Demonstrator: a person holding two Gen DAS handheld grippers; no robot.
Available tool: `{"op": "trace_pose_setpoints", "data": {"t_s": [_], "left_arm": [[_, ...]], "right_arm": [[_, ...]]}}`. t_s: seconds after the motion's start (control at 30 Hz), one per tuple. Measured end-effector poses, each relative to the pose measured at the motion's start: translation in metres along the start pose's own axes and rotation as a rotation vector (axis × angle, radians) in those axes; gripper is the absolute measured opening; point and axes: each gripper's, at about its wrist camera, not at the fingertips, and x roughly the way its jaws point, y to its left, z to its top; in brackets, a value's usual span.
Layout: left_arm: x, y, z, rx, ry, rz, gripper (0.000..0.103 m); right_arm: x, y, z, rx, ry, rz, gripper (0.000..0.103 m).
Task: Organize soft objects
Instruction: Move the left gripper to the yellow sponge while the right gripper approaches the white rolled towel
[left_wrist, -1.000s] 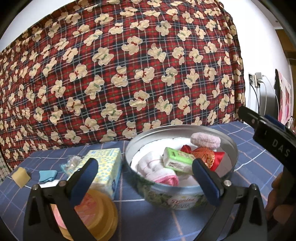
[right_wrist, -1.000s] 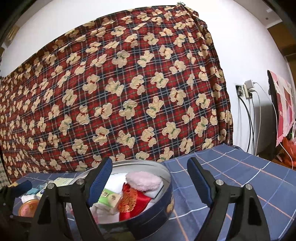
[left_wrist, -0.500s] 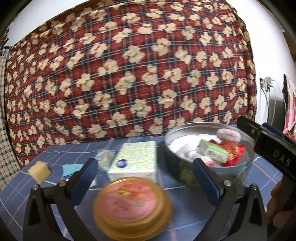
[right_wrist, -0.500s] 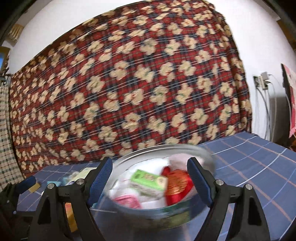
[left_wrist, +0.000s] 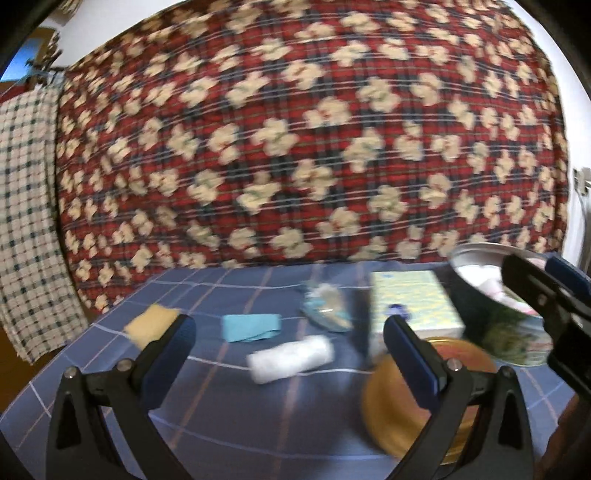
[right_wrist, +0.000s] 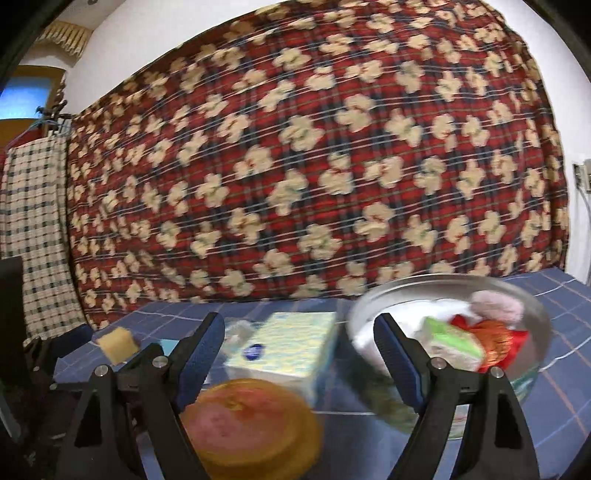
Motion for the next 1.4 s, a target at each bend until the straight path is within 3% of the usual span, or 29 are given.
{"op": "trace_pose_setpoints", "data": {"t_s": [0.37, 0.63, 0.97, 1.17, 1.4], "left_arm": [[0.025, 0.083, -0.003, -0.039, 0.048, 0.121, 0.103], [0.047, 0.135, -0.006, -0.104, 0.118, 0.209, 0.103], [0.067, 0.213, -0.033, -0.471, 0.278, 0.297, 0.103], [0.068, 0.219, -0.04, -0.514, 0.296, 0.313, 0.103], [0.068, 0.218, -0.04, -0.498, 0.296, 0.309, 0.103]], "right_arm": [[0.031, 0.069, -0.009, -0.035, 0.086, 0.097, 0.085], [0.071, 0.113, -0.012, -0.075, 0.23, 0.144, 0.085], [0.13, 0.169, -0.034, -0.226, 0.452, 0.11, 0.085], [0.162, 0.169, -0.043, -0.194, 0.576, 0.074, 0.085], [0.177, 0.166, -0.043, -0.217, 0.607, 0.016, 0.085]]}}
